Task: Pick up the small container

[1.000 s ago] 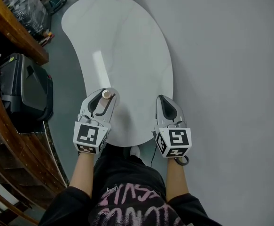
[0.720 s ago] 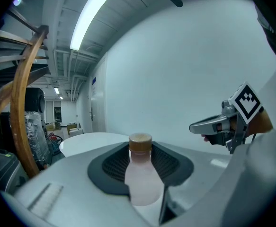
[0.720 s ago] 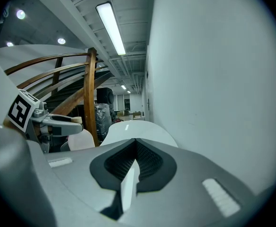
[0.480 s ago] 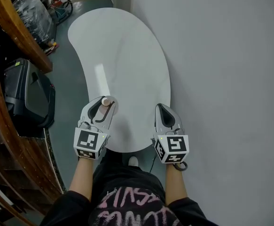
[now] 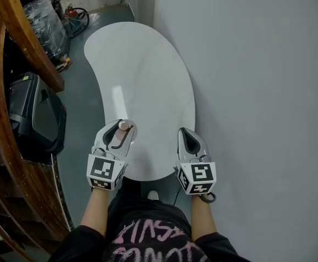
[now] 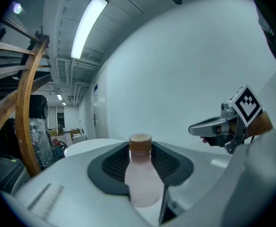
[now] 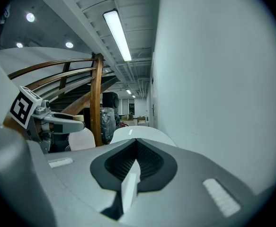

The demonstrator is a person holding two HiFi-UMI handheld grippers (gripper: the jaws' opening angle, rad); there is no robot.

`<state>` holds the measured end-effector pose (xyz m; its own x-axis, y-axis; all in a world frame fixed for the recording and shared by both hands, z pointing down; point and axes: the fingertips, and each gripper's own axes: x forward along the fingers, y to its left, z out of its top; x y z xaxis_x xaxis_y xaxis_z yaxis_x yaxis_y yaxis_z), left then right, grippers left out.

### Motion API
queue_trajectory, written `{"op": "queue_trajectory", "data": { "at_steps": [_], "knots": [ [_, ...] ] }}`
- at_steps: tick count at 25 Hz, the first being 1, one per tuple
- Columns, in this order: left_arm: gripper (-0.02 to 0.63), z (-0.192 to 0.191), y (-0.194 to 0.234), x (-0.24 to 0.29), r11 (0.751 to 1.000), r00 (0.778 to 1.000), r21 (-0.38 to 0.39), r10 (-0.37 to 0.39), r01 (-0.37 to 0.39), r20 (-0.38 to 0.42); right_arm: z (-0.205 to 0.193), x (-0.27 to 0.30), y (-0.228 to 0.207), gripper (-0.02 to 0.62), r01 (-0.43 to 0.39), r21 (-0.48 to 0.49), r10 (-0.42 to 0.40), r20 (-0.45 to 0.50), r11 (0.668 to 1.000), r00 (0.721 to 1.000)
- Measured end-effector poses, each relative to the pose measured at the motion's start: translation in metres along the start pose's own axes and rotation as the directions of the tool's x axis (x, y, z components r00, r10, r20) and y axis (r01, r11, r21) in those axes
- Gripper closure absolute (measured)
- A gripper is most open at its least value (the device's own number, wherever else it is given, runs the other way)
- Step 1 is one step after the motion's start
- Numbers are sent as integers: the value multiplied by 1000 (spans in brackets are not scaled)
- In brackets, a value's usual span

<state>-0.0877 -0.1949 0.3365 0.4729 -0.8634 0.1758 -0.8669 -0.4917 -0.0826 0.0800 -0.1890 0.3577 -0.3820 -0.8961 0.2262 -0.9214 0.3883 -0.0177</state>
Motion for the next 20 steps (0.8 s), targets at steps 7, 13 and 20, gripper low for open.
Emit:
{"op": "queue_trajectory", "data": {
  "at_steps": [7, 13, 20],
  "knots": [
    [461, 9, -7, -9, 1000, 1000, 8, 8, -8, 24, 9, -12, 0, 586, -10, -14, 10, 19, 1000, 1000],
    [461, 21, -13, -18, 999, 999, 20, 24, -25, 38, 14, -23, 3, 586, -23, -26, 24, 35, 999, 999],
    [461, 22, -19, -25, 999, 999, 25, 25, -26, 36, 17, -31, 7, 586, -40, -36, 41, 44, 999, 998]
  ]
}}
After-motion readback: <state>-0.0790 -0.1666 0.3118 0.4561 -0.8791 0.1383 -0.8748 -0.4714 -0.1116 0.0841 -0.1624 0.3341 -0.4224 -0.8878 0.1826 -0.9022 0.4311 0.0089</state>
